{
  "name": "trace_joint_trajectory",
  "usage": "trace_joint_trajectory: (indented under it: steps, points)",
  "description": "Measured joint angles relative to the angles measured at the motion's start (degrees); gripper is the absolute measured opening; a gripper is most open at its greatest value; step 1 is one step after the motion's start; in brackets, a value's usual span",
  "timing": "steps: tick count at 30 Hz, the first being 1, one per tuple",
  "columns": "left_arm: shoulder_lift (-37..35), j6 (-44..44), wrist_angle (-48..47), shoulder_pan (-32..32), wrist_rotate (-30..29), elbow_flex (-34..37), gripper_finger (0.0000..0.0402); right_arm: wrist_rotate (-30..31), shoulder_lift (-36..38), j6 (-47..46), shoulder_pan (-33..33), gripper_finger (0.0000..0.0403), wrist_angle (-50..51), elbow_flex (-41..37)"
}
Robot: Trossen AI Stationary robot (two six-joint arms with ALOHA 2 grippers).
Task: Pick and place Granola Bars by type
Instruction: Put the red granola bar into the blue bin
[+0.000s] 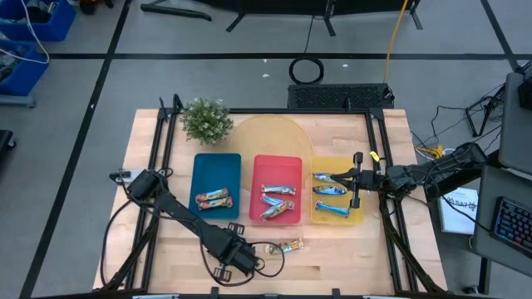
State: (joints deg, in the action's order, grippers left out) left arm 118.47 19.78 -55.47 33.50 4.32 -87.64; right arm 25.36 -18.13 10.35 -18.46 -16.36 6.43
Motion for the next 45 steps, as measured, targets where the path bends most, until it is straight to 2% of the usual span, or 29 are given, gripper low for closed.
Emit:
trace_joint_trajectory:
  steps: [3, 8, 12, 15, 16, 18, 22, 26, 29, 33, 37, 42, 45]
  points:
    - [-3.02, -1.49, -1.66, -0.14, -0.32, 0.0, 0.0017, 0.0, 0.0, 0.0, 0.0, 0.0, -0.07, -0.01]
    - [-11.86, -3.69, -2.02, 0.02, -4.97, 0.0, 0.0022, -0.08, 0.0, -0.16, -0.01, 0.0, -0.11, -0.01]
    - [-20.57, -4.05, -9.78, -0.18, -15.6, -0.02, 0.0041, -0.13, 0.0, -0.64, -0.01, 0.0, -0.11, -0.01]
    - [-26.0, -4.61, -17.8, -1.99, -26.41, -0.07, 0.0029, -0.13, 0.0, -0.66, -0.01, 0.0, -0.12, -0.01]
    - [-27.36, -6.05, -20.02, -3.17, -28.93, -0.07, 0.0021, -0.13, 0.0, -0.66, -0.02, 0.0, -0.11, -0.01]
    - [-29.01, -11.31, -22.85, -6.11, -30.36, -0.07, 0.0014, -0.13, 0.0, -0.74, -0.02, 0.0, -0.11, -0.01]
    - [-29.16, -24.62, -24.11, -12.16, -28.98, 0.15, 0.0024, -0.14, 0.0, -1.09, -0.01, 0.0, -0.13, -0.01]
    - [-28.62, -32.87, -18.79, -18.73, -21.76, 3.34, 0.003, -0.15, 0.0, -1.09, -0.02, 0.0, -0.11, -0.01]
    - [-28.42, -32.05, -17.53, -24.24, -18.04, 7.13, 0.0014, -0.15, -0.29, -1.14, -0.01, 0.0, -0.07, -0.01]
    - [-28.54, -31.38, -14.66, -29.53, -14.56, 14.31, 0.0017, -0.17, -0.97, -1.33, -0.02, 0.0, -0.09, -0.04]
    - [-28.64, -31.89, -7.96, -31.96, -12.33, 20.69, 0.0034, -0.17, -1.57, -1.29, -0.02, 0.0, -0.09, -0.04]
    - [-28.59, -32.8, -1.13, -33.8, -10.91, 27.27, 0.0013, -0.17, -1.66, -1.25, -0.02, 0.0, -0.09, -0.04]
    - [-28.58, -32.8, 2.32, -34.74, -9.86, 30.45, 0.0015, -0.17, -1.66, -1.25, -0.02, 0.0, -0.09, -0.04]
